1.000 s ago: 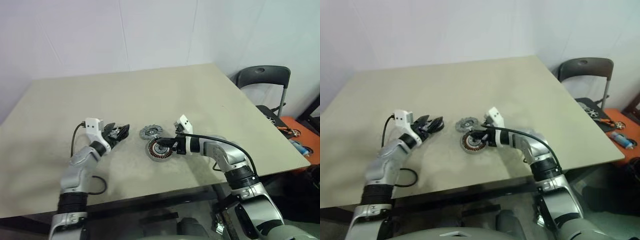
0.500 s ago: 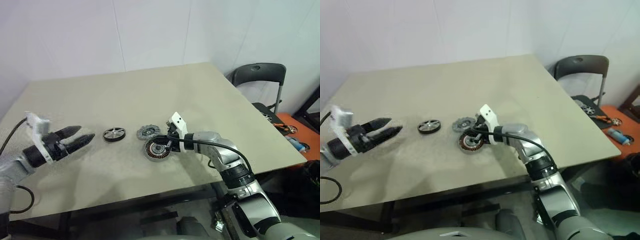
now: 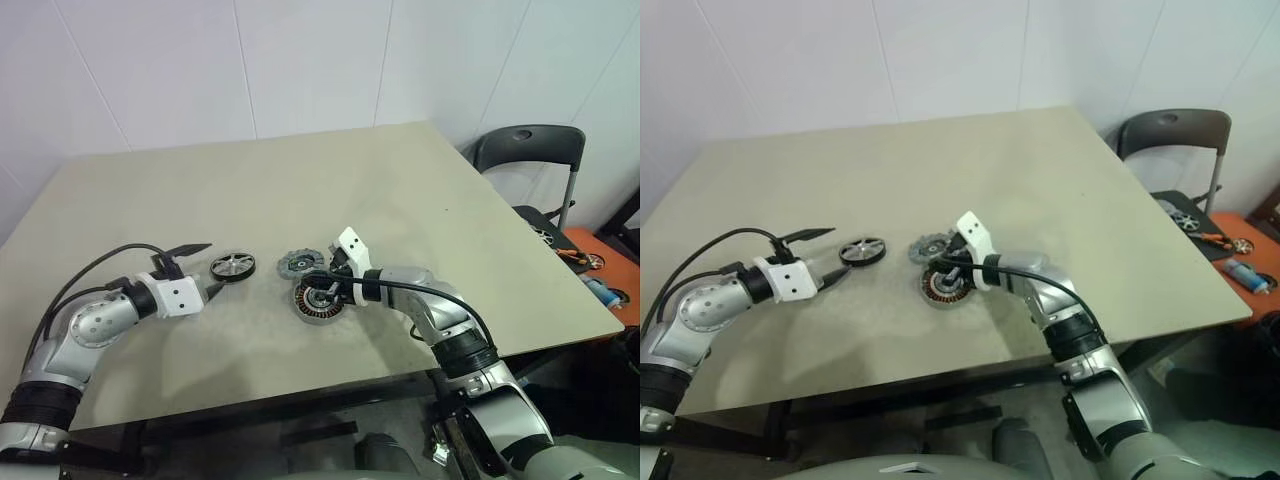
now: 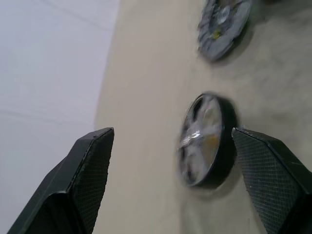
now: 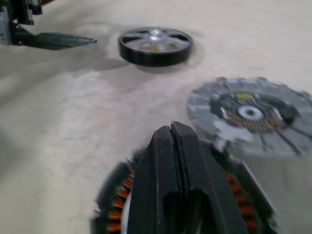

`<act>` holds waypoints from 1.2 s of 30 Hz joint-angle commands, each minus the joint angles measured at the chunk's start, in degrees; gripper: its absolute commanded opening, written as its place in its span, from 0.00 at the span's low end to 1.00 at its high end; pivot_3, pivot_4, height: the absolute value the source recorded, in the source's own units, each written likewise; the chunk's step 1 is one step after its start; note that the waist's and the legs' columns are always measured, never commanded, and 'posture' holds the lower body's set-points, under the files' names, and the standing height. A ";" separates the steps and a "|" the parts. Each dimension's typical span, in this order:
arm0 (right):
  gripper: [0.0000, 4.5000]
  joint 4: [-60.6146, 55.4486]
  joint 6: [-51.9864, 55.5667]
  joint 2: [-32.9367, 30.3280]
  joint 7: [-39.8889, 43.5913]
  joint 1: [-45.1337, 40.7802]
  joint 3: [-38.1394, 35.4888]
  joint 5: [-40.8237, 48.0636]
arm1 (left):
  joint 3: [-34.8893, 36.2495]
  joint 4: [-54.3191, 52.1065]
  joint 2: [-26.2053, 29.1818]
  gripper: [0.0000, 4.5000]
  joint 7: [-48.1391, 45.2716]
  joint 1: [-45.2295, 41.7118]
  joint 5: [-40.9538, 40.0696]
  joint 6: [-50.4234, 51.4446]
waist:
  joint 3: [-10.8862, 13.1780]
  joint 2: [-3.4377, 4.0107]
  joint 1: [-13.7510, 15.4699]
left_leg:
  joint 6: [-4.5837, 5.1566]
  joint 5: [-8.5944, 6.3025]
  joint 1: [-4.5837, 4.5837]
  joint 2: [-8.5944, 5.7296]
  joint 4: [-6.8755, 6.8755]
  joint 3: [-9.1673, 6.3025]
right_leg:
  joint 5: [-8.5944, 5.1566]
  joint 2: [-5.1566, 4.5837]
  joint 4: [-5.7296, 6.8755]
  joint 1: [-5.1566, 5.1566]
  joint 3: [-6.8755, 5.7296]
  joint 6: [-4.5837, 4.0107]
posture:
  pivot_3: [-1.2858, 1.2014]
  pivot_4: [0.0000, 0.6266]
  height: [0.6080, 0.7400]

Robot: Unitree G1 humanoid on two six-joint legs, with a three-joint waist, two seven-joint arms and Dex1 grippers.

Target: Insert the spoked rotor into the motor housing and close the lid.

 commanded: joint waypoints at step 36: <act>0.00 -3.29 -0.51 -1.09 -2.71 1.82 -0.99 -0.91 | -12.40 16.01 -7.92 0.78 18.52 -12.25 19.73 6.39 | -0.06 0.01 0.32 | -0.02 0.04 0.36 -0.02 0.91 -0.16 | -0.07 0.13 0.82 0.48 -0.07 0.17 | 0.52 0.00 1.00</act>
